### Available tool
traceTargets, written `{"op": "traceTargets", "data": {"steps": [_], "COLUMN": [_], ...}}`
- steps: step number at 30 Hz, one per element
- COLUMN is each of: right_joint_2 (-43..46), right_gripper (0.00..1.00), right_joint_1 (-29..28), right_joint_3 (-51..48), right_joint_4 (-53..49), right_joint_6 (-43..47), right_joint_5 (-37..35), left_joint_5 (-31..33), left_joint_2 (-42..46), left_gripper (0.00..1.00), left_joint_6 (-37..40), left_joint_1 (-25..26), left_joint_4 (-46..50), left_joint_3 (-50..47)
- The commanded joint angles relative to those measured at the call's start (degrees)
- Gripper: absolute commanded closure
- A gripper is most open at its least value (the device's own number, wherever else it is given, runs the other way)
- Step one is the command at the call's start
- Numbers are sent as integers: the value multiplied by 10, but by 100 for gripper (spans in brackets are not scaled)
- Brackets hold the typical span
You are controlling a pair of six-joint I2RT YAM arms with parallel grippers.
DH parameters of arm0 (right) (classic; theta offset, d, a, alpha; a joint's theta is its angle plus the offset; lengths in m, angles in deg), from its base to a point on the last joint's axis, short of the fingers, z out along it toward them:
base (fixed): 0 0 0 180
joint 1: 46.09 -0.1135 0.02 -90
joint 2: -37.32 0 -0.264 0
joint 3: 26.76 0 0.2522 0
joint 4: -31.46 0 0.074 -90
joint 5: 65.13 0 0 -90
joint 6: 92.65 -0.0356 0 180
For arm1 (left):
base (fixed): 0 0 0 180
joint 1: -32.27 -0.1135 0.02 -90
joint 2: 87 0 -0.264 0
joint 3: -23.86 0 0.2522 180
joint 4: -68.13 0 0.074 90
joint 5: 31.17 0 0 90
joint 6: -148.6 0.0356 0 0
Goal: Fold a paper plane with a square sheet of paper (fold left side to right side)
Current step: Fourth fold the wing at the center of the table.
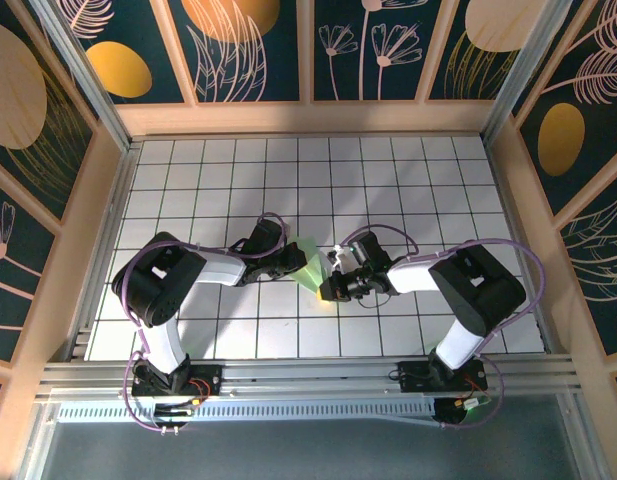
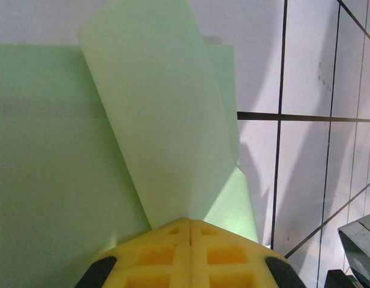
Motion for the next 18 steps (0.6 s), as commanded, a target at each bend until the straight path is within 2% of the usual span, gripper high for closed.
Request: {"op": "traceTargets", "data": {"steps": [1,9,14,18], "right_joint_2": [15,50,85,80], "right_gripper": [100,100,86,84], "right_joint_1": [-3,-1,-3,-5], "right_joint_3": [8,20,45,50], "right_joint_4": [-24,-51,-110,-118], "right_joint_6": [13,22,51,62], "right_joint_5": [-18,-32,-82,-91], "left_joint_5": [29,29,30,30], "left_joint_2": [-10,-9,-7,-7], "left_gripper": [100,100,100,100], "left_joint_6": [-2,-1,-2,-1], "left_joint_1": [-2,-2,-2,-1], "left_joint_4": [52,54,55,55], "left_joint_3": [-15,-14,-13,-13]}}
